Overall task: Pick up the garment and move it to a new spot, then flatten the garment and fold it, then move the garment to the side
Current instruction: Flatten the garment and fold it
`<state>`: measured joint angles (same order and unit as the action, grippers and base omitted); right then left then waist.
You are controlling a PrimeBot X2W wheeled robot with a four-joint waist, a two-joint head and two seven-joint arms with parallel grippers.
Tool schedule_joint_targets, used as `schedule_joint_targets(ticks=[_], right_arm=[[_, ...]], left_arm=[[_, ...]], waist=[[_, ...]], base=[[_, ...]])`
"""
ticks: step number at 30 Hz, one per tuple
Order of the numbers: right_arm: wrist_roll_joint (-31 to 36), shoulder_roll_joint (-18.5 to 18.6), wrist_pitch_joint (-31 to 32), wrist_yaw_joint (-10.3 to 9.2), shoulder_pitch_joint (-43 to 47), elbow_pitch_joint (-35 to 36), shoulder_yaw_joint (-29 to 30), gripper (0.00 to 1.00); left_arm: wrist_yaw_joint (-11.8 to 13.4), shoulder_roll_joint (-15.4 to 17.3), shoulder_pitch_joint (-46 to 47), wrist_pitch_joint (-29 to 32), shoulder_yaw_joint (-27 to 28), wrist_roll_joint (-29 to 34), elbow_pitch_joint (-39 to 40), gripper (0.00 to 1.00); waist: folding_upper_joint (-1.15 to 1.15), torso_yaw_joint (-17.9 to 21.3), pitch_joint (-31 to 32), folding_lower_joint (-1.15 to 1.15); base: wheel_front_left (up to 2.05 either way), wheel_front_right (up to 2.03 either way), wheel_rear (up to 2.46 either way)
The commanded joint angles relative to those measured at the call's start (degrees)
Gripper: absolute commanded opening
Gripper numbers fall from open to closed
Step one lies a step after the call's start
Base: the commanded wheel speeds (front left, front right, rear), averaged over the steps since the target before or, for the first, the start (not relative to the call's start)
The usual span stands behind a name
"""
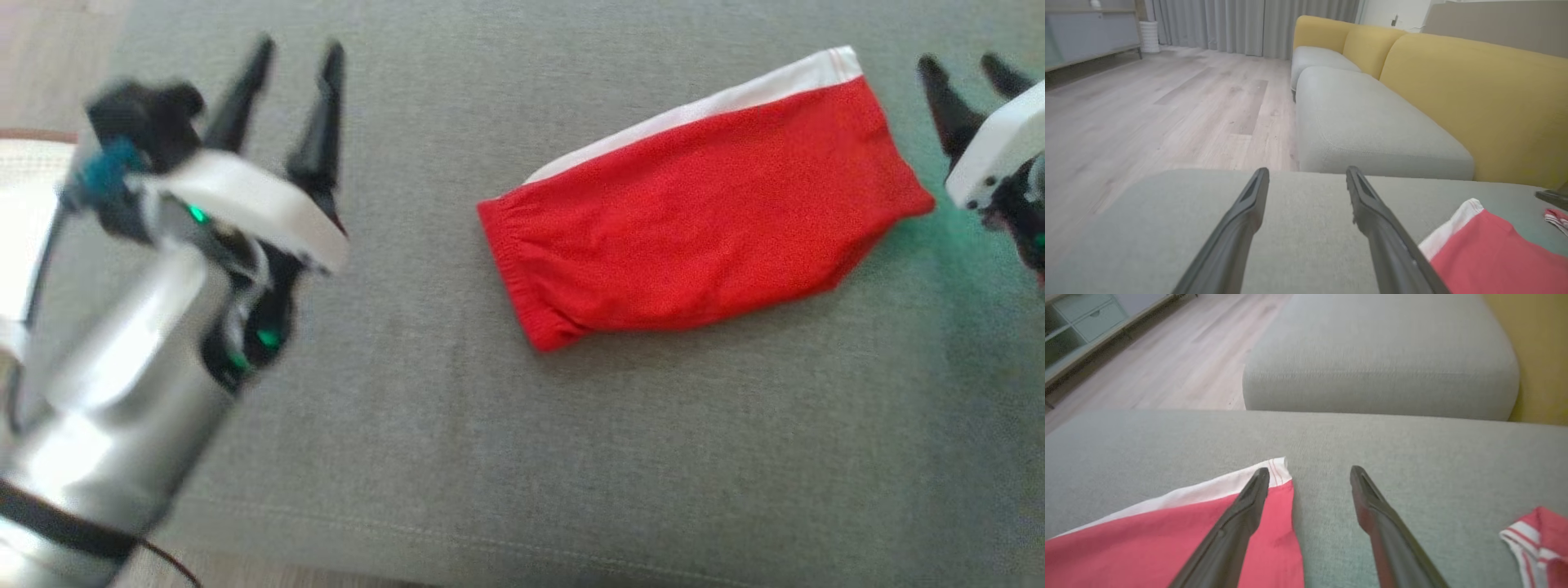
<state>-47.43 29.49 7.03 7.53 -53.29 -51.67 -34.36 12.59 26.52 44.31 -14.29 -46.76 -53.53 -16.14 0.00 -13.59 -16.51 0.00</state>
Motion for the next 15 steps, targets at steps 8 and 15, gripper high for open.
schedule_joint_targets(ticks=[8, 15], right_arm=[[-1.56, -0.37, 11.46, -0.04, -3.62, -8.17, -2.25, 1.00], [-4.34, -0.89, 22.40, -0.04, -4.66, -12.98, -3.29, 1.00]], left_arm=[[-0.01, -3.93, -13.11, -0.69, 11.61, 3.84, 7.55, 1.00], [-2.18, -7.31, -17.83, -0.70, 15.04, 6.32, 6.97, 1.00]], waist=[[0.00, -4.86, -0.15, 0.00], [0.00, -7.41, 0.32, 0.00]], base=[[0.00, 0.00, 0.00], [0.00, 0.00, 0.00]])
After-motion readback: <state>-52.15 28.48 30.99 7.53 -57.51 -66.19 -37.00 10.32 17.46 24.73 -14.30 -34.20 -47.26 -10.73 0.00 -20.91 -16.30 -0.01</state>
